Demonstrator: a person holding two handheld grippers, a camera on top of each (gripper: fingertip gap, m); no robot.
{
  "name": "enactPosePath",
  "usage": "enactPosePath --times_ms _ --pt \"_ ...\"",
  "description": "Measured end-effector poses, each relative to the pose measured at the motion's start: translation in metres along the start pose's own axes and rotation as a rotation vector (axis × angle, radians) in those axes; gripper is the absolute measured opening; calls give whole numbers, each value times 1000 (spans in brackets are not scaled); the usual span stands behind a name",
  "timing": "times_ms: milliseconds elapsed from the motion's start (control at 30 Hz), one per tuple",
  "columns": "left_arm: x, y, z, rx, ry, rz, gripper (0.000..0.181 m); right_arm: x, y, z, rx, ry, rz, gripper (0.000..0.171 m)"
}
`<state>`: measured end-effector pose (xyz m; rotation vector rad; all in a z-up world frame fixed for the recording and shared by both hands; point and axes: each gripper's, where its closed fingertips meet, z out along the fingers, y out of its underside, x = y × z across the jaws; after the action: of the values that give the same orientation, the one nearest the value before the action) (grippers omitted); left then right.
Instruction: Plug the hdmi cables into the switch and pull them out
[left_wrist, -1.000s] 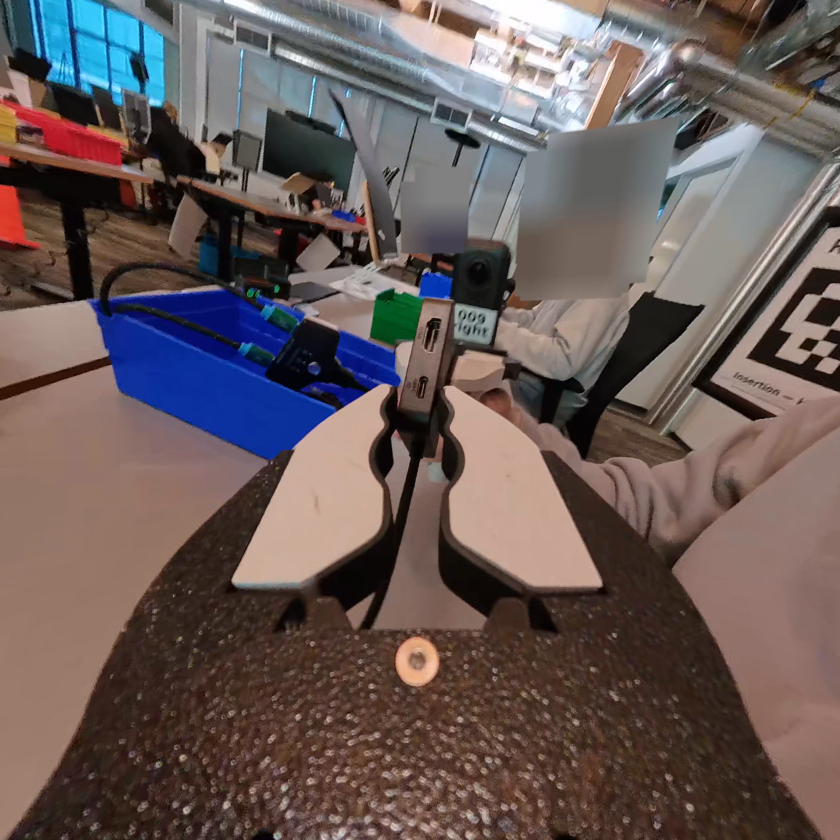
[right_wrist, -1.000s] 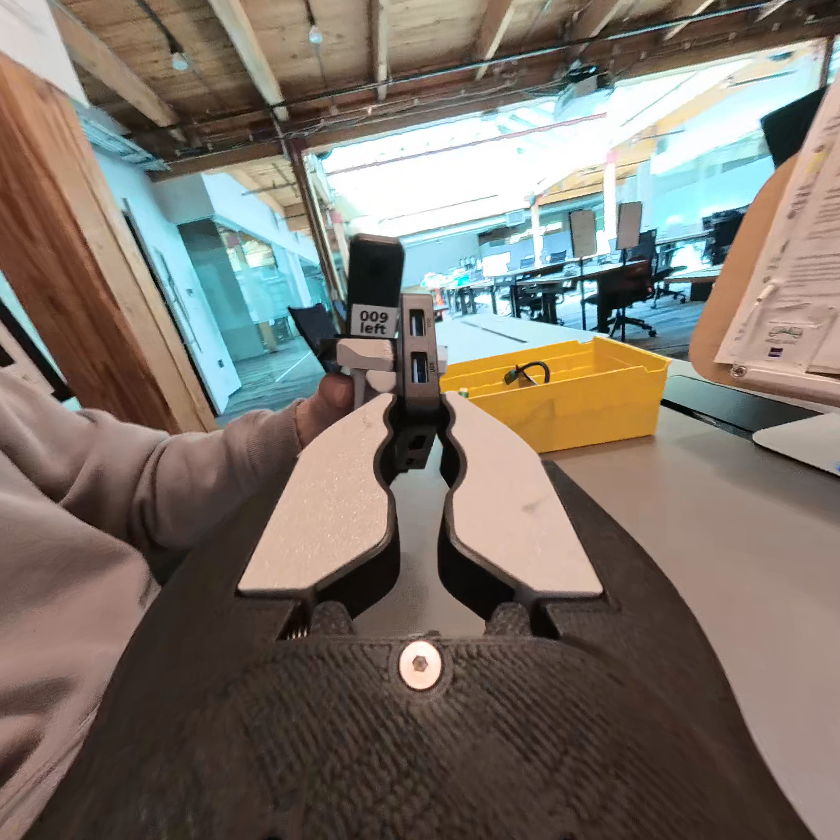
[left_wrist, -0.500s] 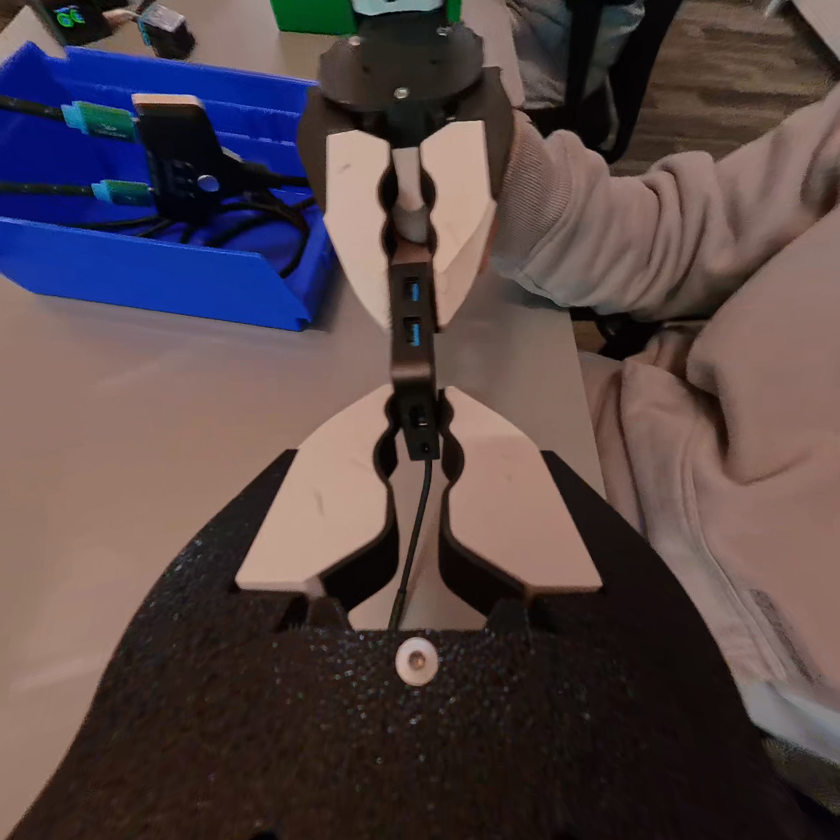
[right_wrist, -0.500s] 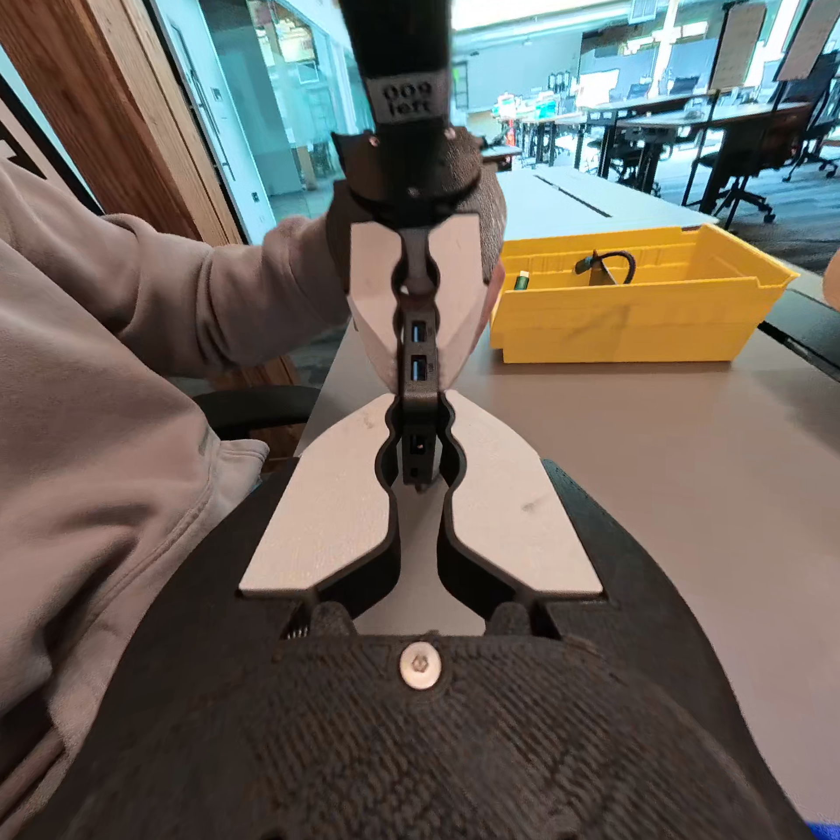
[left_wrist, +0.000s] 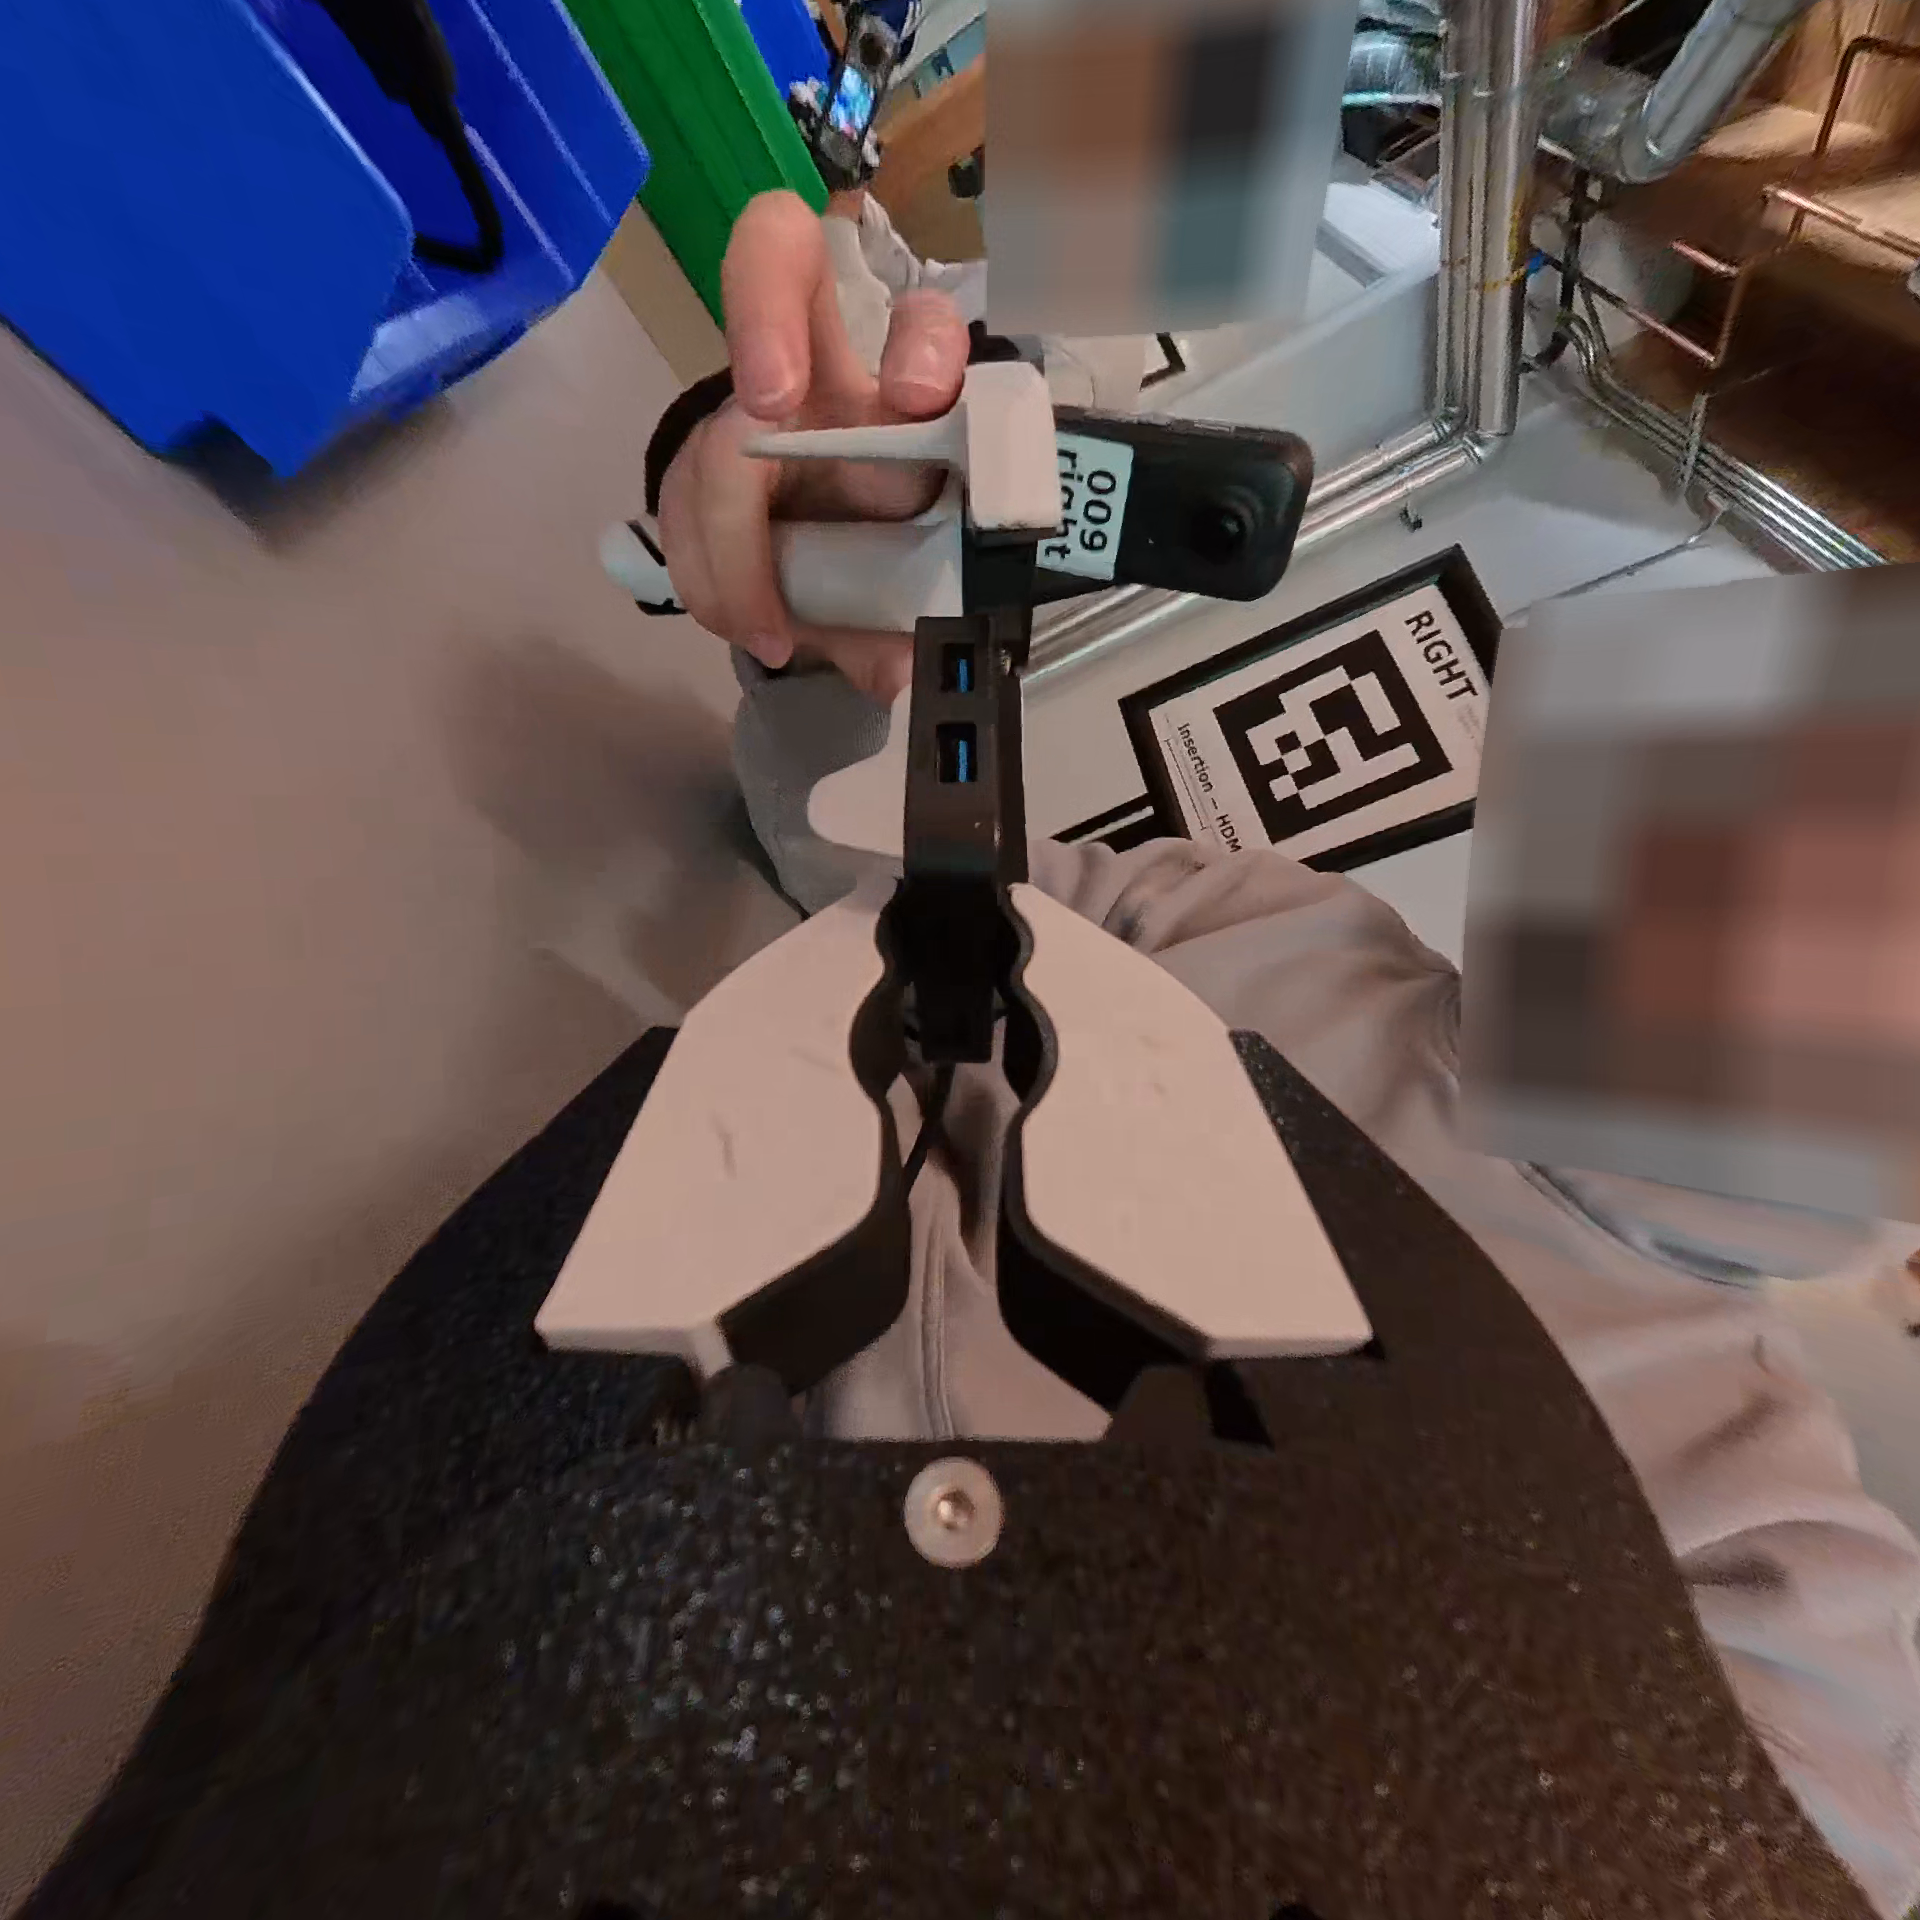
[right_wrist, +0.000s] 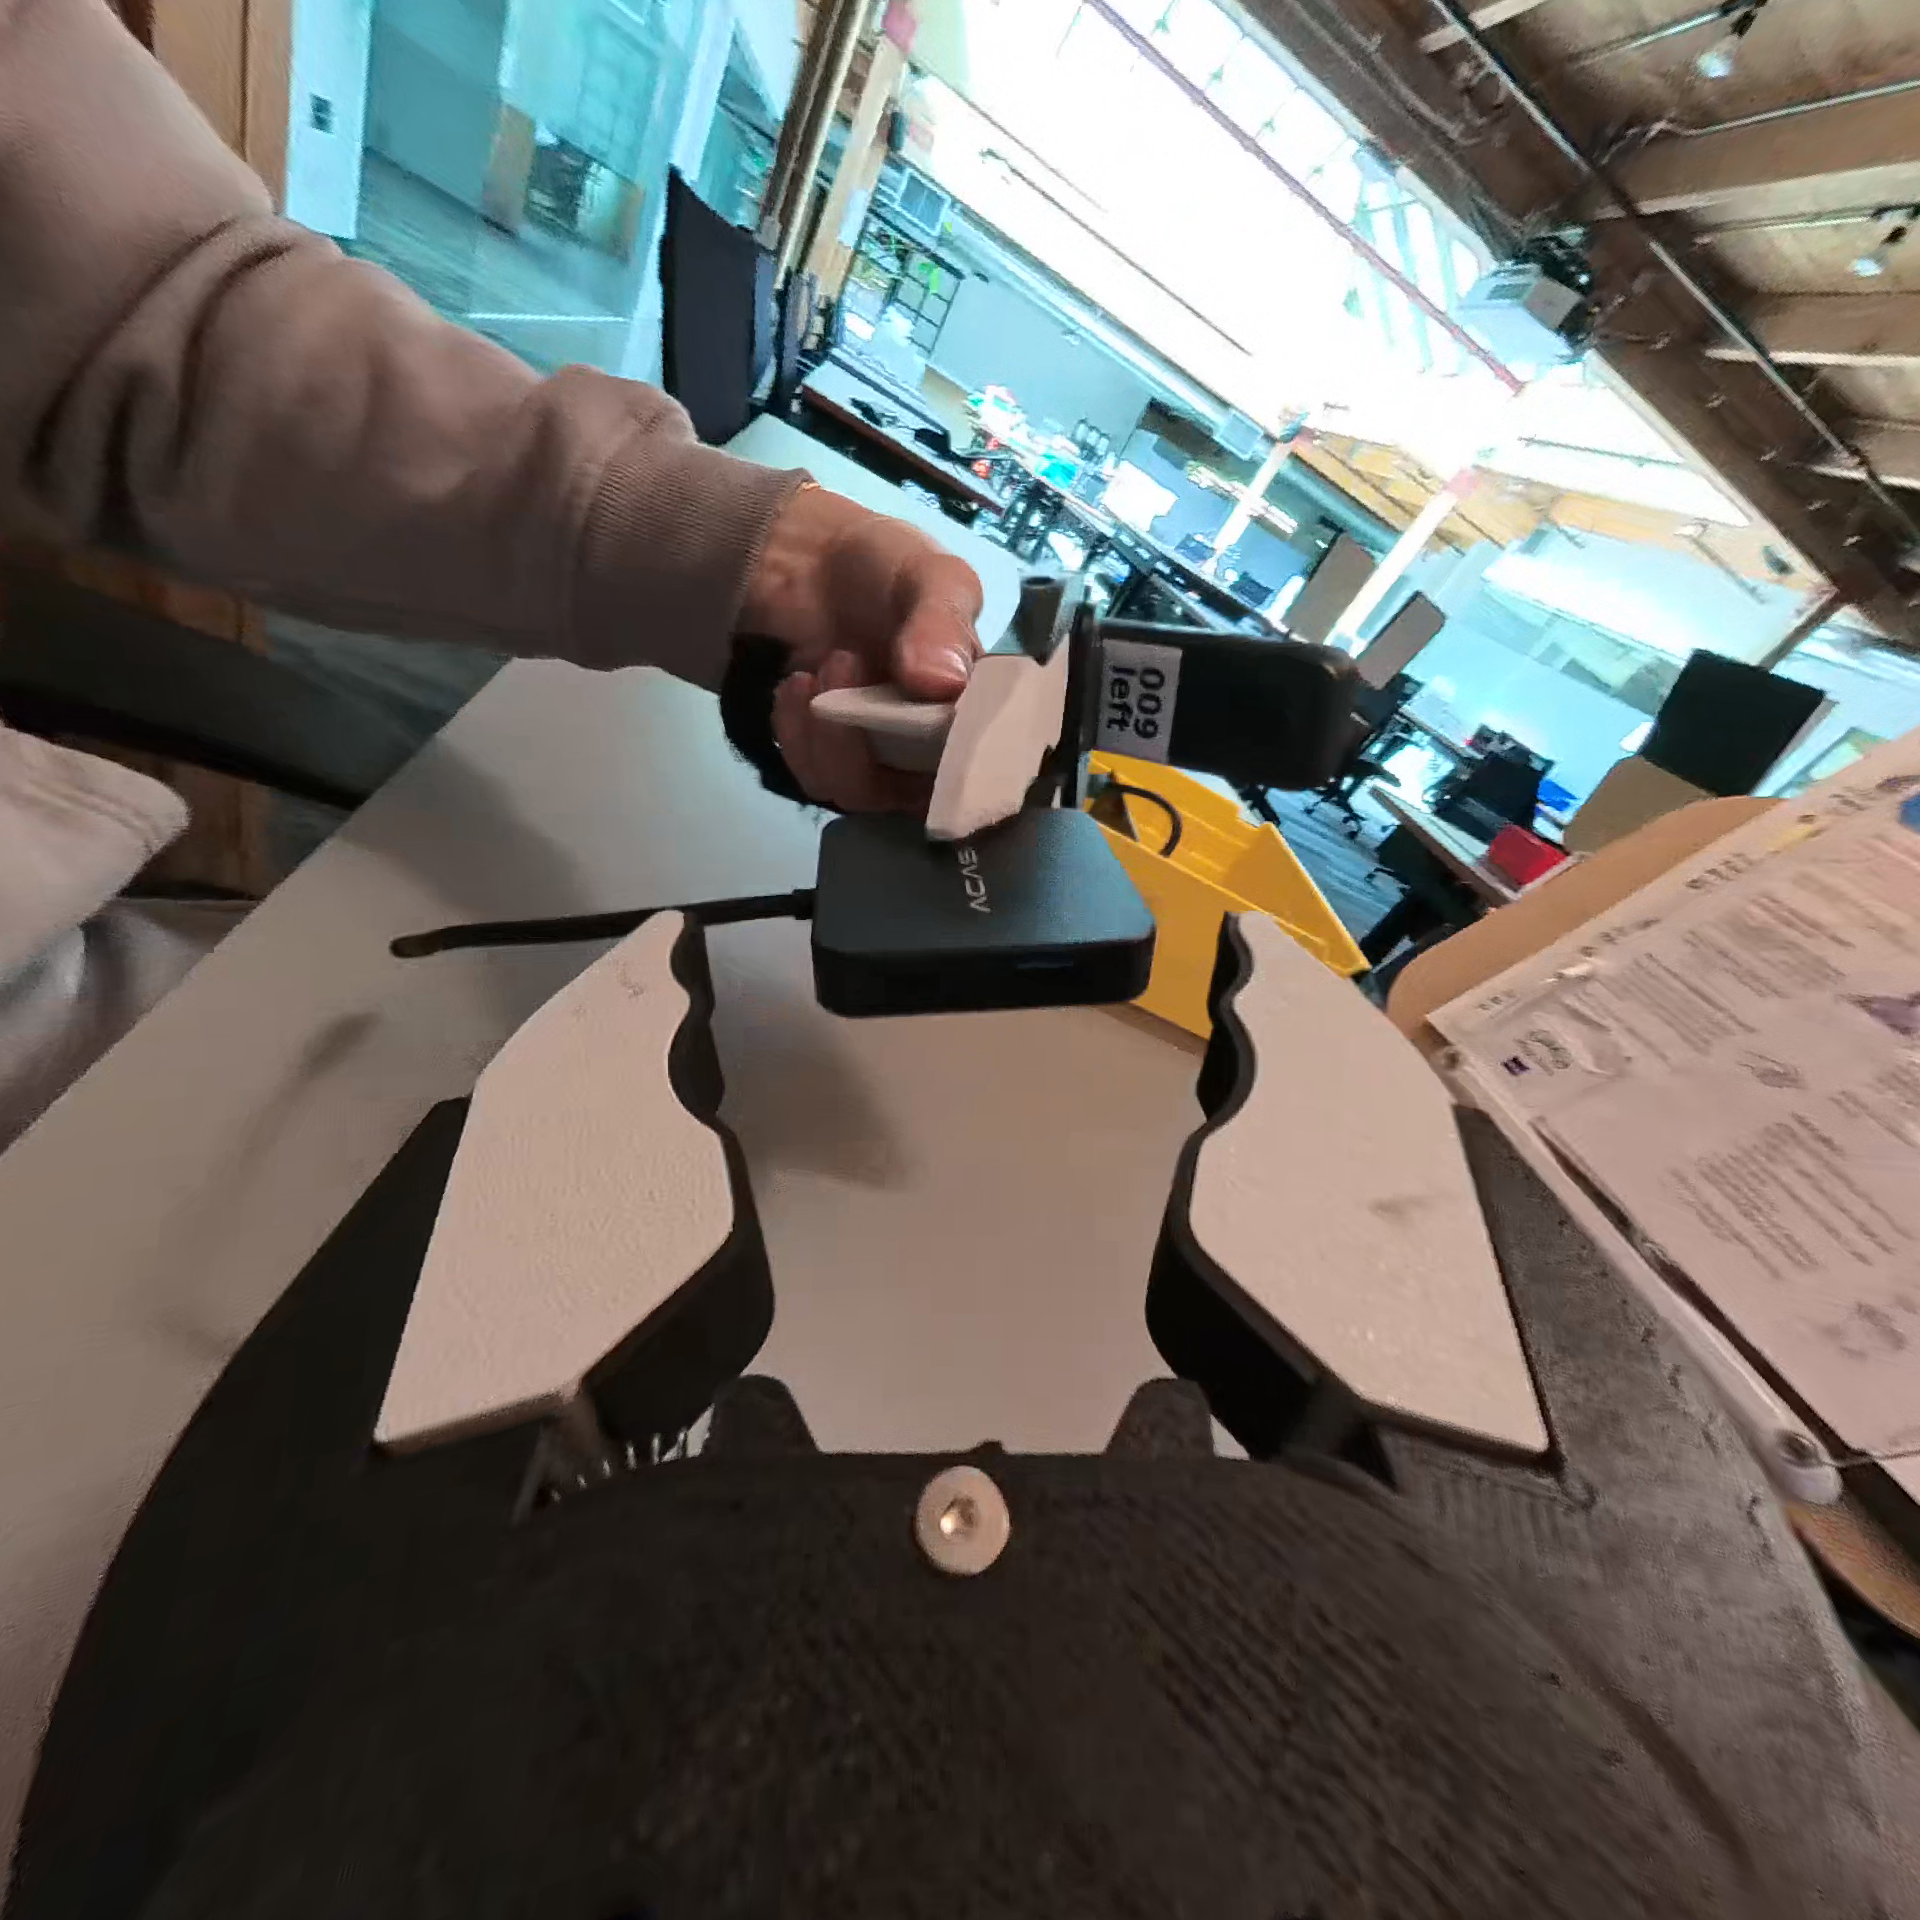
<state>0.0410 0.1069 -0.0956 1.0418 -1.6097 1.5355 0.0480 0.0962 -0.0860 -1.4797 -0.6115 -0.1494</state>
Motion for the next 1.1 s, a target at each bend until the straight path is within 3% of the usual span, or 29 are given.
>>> enactPosePath --times_ms 67,167,333,667,800,933,1000,1100 --pt "1 3 4 -20 19 -25 13 -4 2 3 4 -26 22 91" --pt "6 5 11 -45 48 -39 13 -10 6 5 10 -53 17 77" --pt "-1 4 15 -52 -22 -64 13 -10 8 4 10 -48 7 72" --pt "-16 -13 1 131 -127 -84 14 4 28 18 -51 52 104 72" --pt "-18 -29 -14 230 -233 66 30 8 30 20 -32 59 208 72" --pt "19 -60 -69 431 -363 300 34 24 21 1 83 102 307 73" --pt "18 -67 -119 477 -615 392 34 32 14 -12 168 112 370 73" --pt "-9 -58 -224 453 -1162 390 36 42 5 -27 271 125 420 73"
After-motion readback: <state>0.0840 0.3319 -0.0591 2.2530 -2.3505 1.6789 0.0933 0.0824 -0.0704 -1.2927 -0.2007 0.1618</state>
